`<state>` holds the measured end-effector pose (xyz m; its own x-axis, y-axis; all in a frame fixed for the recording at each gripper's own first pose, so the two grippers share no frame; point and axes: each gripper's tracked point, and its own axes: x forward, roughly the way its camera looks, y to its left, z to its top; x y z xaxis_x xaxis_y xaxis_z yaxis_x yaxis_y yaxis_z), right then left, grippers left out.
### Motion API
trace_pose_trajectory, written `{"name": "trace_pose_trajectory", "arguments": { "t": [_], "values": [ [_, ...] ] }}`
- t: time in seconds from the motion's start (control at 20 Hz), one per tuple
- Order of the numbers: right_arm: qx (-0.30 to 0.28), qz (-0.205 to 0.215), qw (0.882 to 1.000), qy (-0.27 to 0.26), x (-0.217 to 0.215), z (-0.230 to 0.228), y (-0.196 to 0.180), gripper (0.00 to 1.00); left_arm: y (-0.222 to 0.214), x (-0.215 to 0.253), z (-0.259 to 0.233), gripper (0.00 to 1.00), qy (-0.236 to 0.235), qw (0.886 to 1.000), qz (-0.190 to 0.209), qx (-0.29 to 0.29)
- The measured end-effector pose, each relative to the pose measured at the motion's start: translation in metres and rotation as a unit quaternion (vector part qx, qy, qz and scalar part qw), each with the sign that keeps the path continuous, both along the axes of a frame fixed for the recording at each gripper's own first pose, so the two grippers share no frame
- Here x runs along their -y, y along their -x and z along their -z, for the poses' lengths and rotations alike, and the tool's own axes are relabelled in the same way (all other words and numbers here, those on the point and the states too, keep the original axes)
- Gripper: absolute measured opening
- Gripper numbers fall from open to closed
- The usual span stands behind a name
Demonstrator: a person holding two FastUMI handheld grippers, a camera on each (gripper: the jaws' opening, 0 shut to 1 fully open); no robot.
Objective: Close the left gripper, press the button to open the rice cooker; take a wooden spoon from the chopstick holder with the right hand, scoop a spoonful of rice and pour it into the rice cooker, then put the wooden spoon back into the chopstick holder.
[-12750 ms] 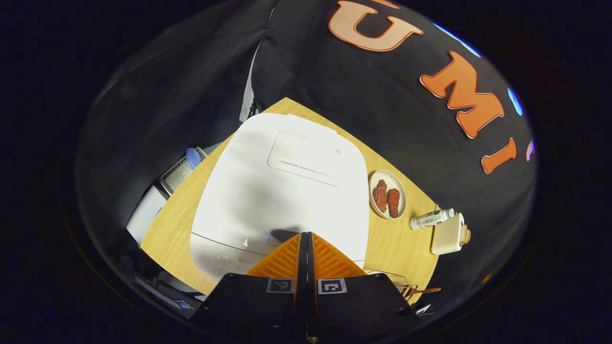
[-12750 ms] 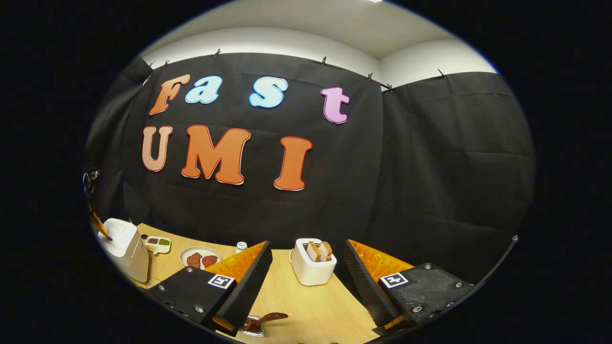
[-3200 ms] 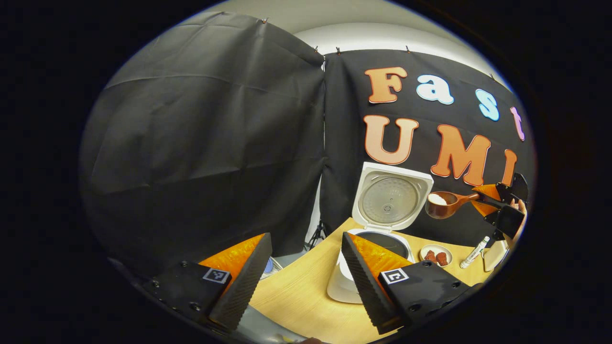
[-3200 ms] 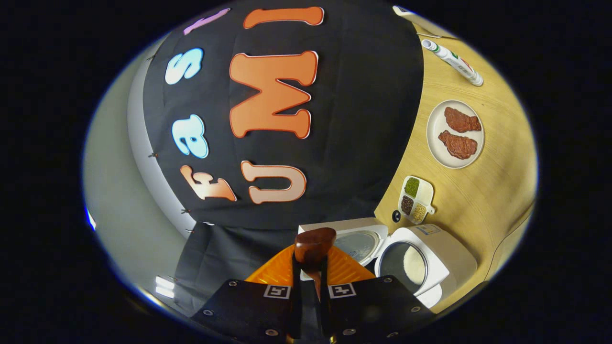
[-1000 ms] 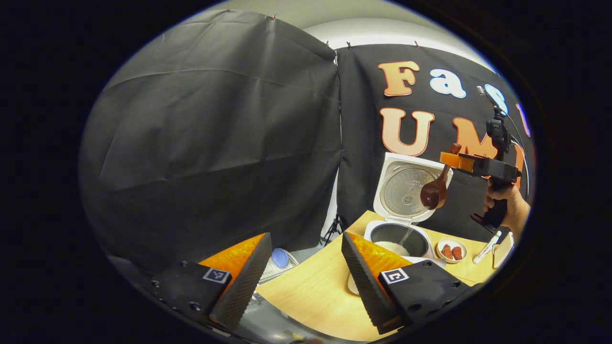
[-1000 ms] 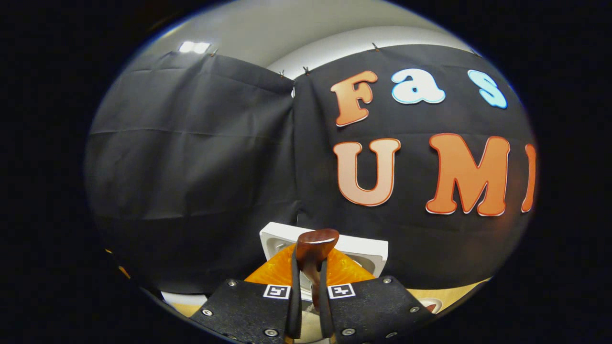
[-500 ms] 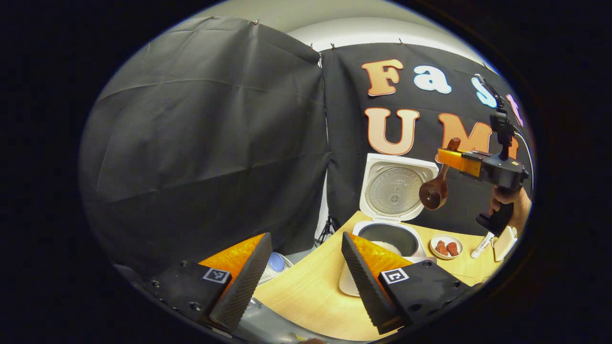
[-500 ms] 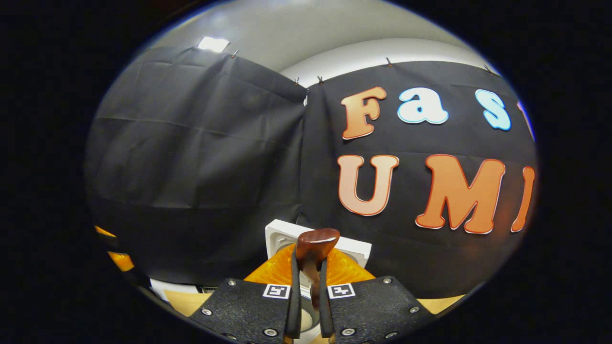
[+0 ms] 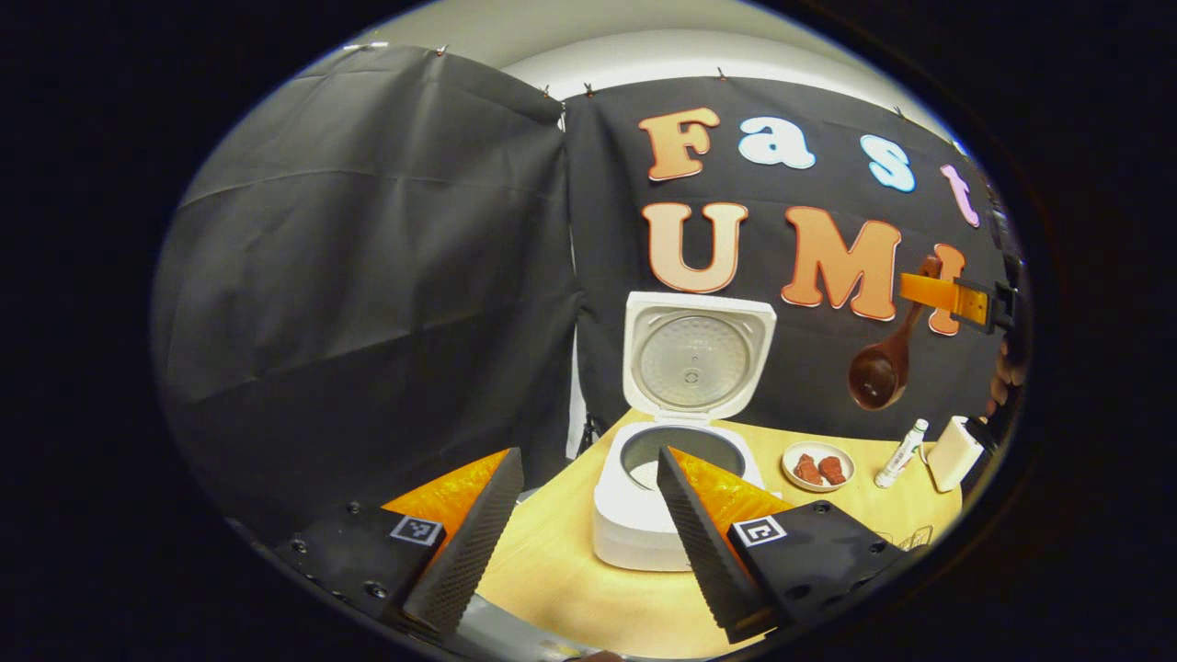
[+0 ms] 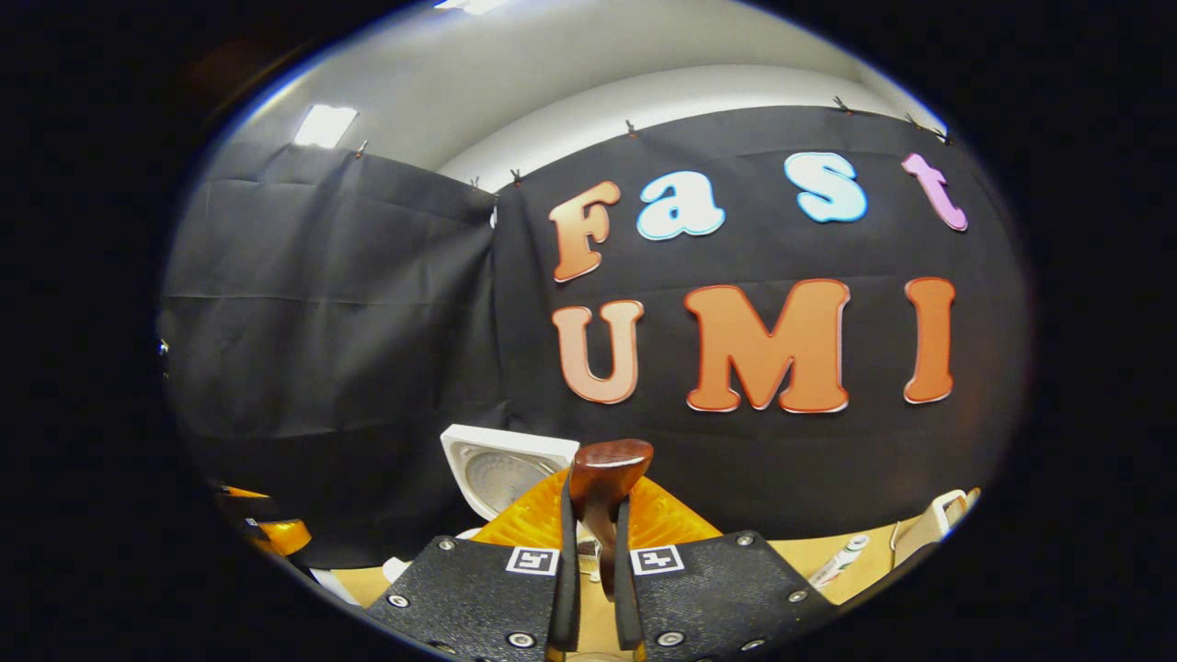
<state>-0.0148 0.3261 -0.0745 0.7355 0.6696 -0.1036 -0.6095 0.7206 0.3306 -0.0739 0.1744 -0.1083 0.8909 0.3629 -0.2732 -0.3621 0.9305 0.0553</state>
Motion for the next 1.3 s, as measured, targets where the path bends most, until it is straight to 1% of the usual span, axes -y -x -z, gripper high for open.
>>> {"name": "trace_pose_trajectory", "arguments": {
  "t": [0.05,0.1,0.15,0.2,0.25,0.3,0.5,0.7,0.9,1.0,1.15,1.3],
  "values": [
    [-0.014,0.013,1.0,0.004,0.016,0.014,0.003,0.15,-0.003,0.006,0.0,0.99,-0.004,1.0,0.002,0.001],
    [-0.031,0.024,0.999,0.01,0.032,0.031,0.005,0.1,-0.007,0.011,-0.001,0.99,-0.006,1.0,0.005,0.002],
    [-0.052,0.037,0.998,0.019,0.049,0.048,0.006,0.14,-0.008,0.016,-0.003,0.99,-0.006,1.0,0.007,0.003],
    [-0.073,0.052,0.996,0.024,0.067,0.063,0.009,0.1,-0.011,0.021,-0.005,0.99,-0.007,1.0,0.01,0.004],
    [-0.091,0.068,0.993,0.024,0.085,0.075,0.01,0.15,-0.012,0.026,-0.007,0.99,-0.008,1.0,0.012,0.005],
    [-0.106,0.083,0.991,0.024,0.102,0.085,0.012,0.15,-0.015,0.028,-0.008,0.99,-0.011,1.0,0.012,0.007],
    [-0.137,0.138,0.98,0.044,0.167,0.121,0.023,0.14,-0.024,0.039,-0.008,0.99,-0.018,1.0,0.017,0.003],
    [-0.163,0.179,0.968,0.065,0.213,0.152,0.04,0.16,-0.031,0.051,-0.01,0.98,-0.02,1.0,0.023,0.002],
    [-0.195,0.211,0.955,0.075,0.251,0.183,0.056,0.16,-0.036,0.062,-0.011,0.99,-0.024,0.999,0.031,-0.002],
    [-0.215,0.223,0.948,0.078,0.263,0.199,0.068,0.16,-0.037,0.065,-0.011,0.99,-0.028,0.999,0.032,-0.003],
    [-0.248,0.236,0.937,0.069,0.271,0.223,0.083,0.16,-0.039,0.068,-0.013,0.99,-0.03,0.999,0.032,-0.004],
    [-0.277,0.241,0.929,0.053,0.268,0.249,0.095,0.16,-0.047,0.066,-0.016,0.99,-0.038,0.999,0.032,0.003]
  ]
}}
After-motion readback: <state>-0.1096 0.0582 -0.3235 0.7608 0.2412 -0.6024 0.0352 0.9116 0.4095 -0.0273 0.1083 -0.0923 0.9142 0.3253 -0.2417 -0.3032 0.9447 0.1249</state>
